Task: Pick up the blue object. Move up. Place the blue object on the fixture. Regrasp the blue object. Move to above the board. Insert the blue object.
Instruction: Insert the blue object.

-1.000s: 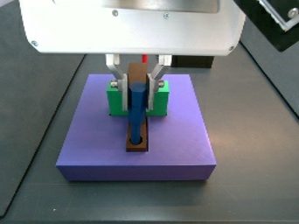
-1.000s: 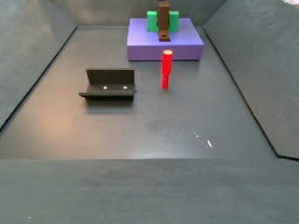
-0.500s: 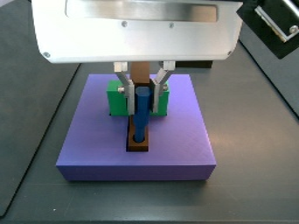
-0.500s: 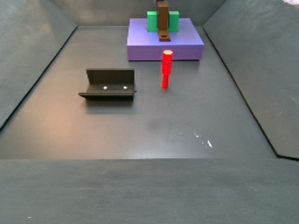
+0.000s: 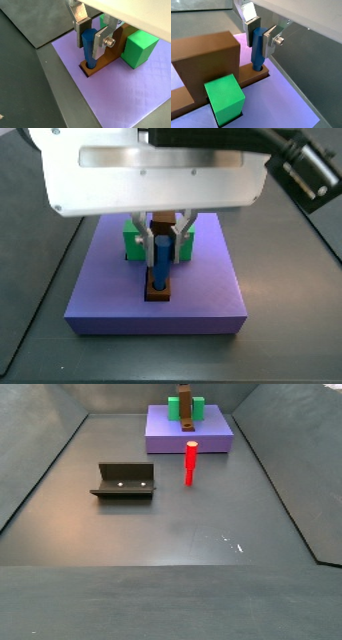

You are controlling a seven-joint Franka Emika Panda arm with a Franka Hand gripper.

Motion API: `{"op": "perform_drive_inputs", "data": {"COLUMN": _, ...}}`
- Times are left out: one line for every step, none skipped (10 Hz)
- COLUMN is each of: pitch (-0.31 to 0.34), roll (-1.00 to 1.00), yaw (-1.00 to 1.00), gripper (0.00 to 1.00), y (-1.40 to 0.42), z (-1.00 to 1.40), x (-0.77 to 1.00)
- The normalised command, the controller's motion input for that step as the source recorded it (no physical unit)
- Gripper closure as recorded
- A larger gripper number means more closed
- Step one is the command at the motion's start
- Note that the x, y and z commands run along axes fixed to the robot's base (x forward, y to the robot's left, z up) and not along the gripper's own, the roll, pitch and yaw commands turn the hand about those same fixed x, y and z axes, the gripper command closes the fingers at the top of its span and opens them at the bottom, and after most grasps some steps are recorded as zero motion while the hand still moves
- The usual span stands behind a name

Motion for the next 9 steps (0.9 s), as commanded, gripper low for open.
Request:
{"op": "perform_drive_inputs", "data": {"pitch": -0.047, "roll": 0.14, "yaw": 0.18, "gripper": 1.00, "y": -0.17, "z": -0.11, "x": 0.00}}
{"op": "perform_drive_inputs", "data": {"pitch": -0.029, "roll": 0.14, "yaw": 0.19, "gripper": 1.00, "y": -0.21, "z": -0.10, "x": 0.00}}
{"op": "perform_drive_inputs", "data": {"pitch": -0.036, "roll": 0.12, "yaw": 0.13, "gripper": 1.00, "y": -0.11, "z": -0.20, "x": 0.01}}
{"op": "perform_drive_inputs", "data": {"pitch": -0.020, "roll": 0.11, "yaw": 0.12, "gripper": 1.00, "y": -0.01, "z": -0.32, "x": 0.12}}
{"op": "perform_drive_inputs", "data": {"pitch": -0.019, "roll": 0.10, "yaw": 0.13, "gripper": 1.00, "y": 0.00, "z": -0.37, "x": 0.15}}
{"op": "perform_drive_inputs", "data": {"pitch": -0.039, "roll": 0.11, "yaw": 0.14, "gripper": 1.00, "y": 0.00, "z": -0.39, "x": 0.12}}
{"op": "perform_drive_inputs", "data": {"pitch": -0.067, "roll": 0.09, "yaw": 0.15, "gripper": 1.00, "y": 0.00, "z": -0.40, "x": 0.05}}
{"op": "perform_drive_inputs", "data": {"pitch": 0.000, "roll": 0.11, "yaw": 0.09, "gripper": 1.00, "y": -0.02, "z": -0.06, "x": 0.00}}
{"op": "perform_drive_inputs", "data": {"pitch": 0.000, "roll": 0.00, "yaw": 0.00, "gripper": 1.00, "y": 0.00, "z": 0.00, "x": 0.00}}
